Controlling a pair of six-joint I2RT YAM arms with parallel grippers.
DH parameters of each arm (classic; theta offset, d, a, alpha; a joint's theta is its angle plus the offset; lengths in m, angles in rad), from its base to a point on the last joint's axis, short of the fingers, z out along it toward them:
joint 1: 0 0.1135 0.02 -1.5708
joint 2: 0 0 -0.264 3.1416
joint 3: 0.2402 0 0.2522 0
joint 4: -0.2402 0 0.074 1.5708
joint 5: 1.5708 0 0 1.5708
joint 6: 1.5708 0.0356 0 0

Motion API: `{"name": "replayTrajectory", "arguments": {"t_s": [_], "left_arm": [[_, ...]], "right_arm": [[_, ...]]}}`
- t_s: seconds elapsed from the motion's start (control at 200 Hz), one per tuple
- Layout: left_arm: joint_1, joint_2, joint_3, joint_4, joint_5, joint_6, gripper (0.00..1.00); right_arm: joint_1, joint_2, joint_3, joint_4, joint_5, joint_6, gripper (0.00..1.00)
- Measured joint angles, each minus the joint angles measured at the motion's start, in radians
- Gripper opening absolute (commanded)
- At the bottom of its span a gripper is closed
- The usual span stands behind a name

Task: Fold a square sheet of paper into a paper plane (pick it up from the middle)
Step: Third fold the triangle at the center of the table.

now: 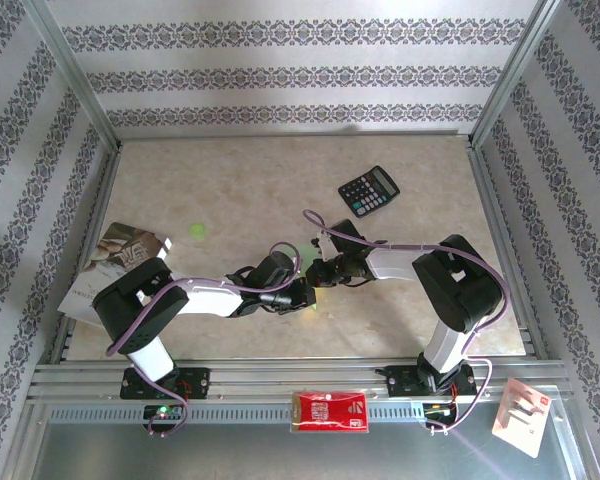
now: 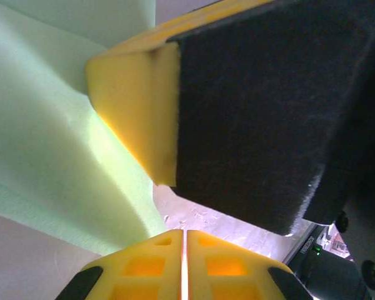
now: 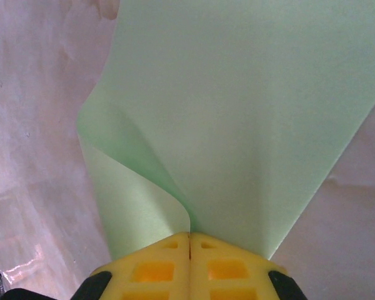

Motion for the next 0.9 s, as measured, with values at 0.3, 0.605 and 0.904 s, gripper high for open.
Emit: {"name": "replayTrajectory", "arguments": {"t_s": [0.3, 0.605, 0.904], "left_arm": [[-0.003, 0.031, 0.000, 0.014, 0.000, -0.006, 0.09], [-0.011, 0.049, 0.004, 0.022, 0.000, -0.006, 0.09], [-0.011, 0.063, 0.004, 0.034, 0.000, -0.006, 0.09]], "right_arm": [[-0.006, 0.000, -0.001, 0.003, 0.000, 0.000, 0.00], [-0.006, 0.000, -0.005, 0.010, -0.001, 0.000, 0.00], [-0.006, 0.000, -0.007, 0.015, -0.001, 0.000, 0.00]]}}
